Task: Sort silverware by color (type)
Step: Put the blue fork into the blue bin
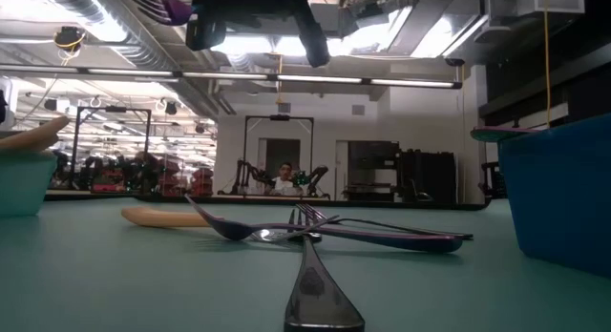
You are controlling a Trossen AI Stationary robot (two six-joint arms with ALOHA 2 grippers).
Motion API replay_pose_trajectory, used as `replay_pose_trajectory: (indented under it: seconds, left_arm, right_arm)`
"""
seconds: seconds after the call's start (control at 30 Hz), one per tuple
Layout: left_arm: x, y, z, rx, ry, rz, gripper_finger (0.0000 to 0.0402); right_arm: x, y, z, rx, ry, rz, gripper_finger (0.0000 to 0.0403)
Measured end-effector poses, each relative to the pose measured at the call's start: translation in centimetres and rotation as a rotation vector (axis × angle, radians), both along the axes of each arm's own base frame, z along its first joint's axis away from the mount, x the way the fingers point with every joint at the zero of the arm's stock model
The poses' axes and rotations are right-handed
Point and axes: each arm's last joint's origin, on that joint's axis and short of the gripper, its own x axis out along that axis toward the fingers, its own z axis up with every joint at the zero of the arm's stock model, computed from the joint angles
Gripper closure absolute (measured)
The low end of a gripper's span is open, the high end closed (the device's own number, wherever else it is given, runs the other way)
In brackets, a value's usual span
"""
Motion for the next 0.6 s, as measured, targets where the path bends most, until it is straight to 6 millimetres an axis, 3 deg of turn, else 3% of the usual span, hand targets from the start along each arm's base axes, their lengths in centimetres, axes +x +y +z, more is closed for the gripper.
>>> replay_pose_trajectory:
  seconds: [0.3, 0.6]
  left_arm:
    - [0.07, 0.0, 0.11, -0.004, -0.011, 0.005, 0.0395]
    - [0.05, 0.01, 0.09, -0.002, -0.007, 0.007, 0.0398]
  right_arm:
    - [0.01, -0.04, -0.03, -0.001, 0.001, -0.003, 0.0403]
    - [0.04, -0.11, -0.04, 0.0, 0.001, -0.005, 0.0403]
